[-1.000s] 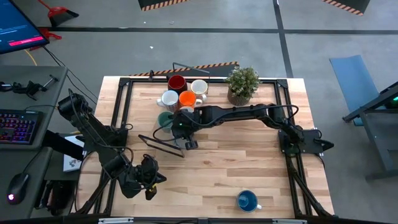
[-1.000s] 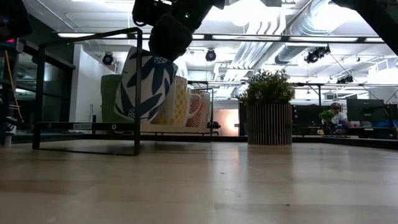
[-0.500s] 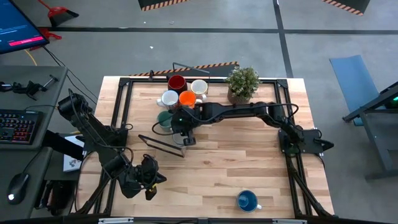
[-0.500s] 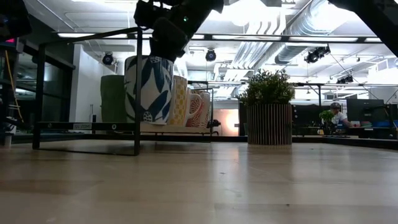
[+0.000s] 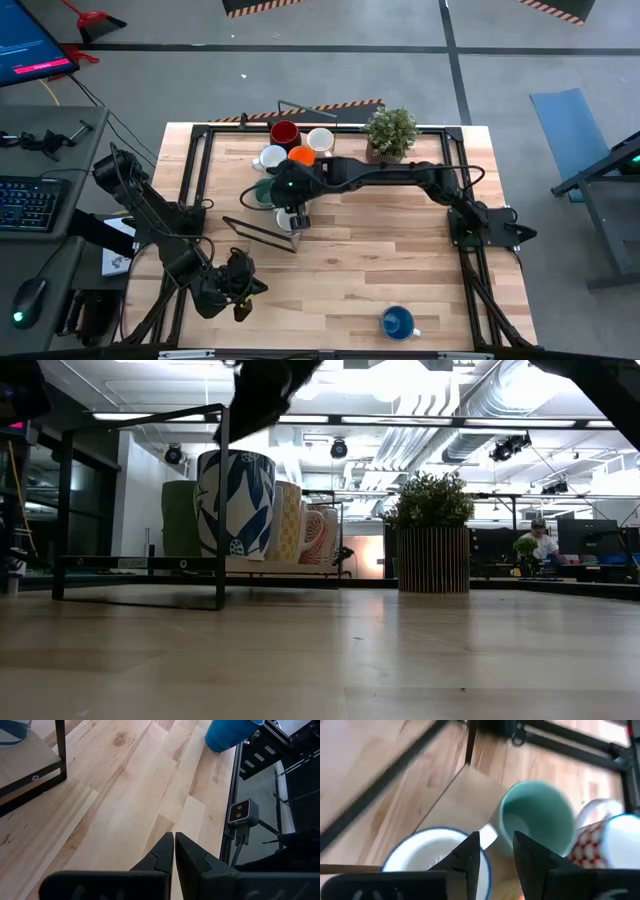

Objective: Place coffee mugs
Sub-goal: Put the dark blue cup on the shelf

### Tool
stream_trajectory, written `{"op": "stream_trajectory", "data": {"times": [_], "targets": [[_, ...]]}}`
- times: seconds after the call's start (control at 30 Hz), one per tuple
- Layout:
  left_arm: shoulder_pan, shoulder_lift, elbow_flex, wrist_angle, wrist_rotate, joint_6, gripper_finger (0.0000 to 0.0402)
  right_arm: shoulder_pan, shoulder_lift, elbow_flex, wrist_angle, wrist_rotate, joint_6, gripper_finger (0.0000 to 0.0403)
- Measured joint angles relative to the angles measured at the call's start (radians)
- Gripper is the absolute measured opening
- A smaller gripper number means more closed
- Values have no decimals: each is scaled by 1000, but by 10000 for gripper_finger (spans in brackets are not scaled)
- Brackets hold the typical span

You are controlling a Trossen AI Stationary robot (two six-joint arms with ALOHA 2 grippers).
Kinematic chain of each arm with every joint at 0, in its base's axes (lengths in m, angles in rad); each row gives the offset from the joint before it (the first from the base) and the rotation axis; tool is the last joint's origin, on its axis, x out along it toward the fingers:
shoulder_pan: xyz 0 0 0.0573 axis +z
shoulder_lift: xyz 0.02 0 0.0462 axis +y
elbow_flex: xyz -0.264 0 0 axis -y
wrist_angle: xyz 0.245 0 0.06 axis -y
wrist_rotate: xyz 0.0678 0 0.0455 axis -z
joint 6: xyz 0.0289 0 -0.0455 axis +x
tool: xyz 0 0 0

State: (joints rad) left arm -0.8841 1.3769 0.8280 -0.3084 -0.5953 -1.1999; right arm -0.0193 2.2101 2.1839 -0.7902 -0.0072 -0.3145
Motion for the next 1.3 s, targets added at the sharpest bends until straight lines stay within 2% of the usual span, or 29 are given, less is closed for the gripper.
{"op": "stream_trajectory", "data": {"times": [0.2, 0.33, 0.43, 0.67, 0.8, 1.3], "targets": [[0, 0, 0, 0, 0, 0, 7, 8, -2, 174, -306, 21, 79, 94], [0, 0, 0, -1, 0, 0, 7, 31, -23, 133, -472, -1, 168, 94], [0, 0, 0, -1, 0, 0, 7, 53, -24, 79, -556, 5, 175, 94], [0, 0, 0, -1, 0, 5, 7, 83, -24, -105, -362, -21, 183, 94], [0, 0, 0, -1, 0, 6, 7, 86, -22, -160, -260, -26, 202, 94], [0, 0, 0, -1, 0, 7, 7, 86, -19, -172, -94, -30, 169, 94]]}}
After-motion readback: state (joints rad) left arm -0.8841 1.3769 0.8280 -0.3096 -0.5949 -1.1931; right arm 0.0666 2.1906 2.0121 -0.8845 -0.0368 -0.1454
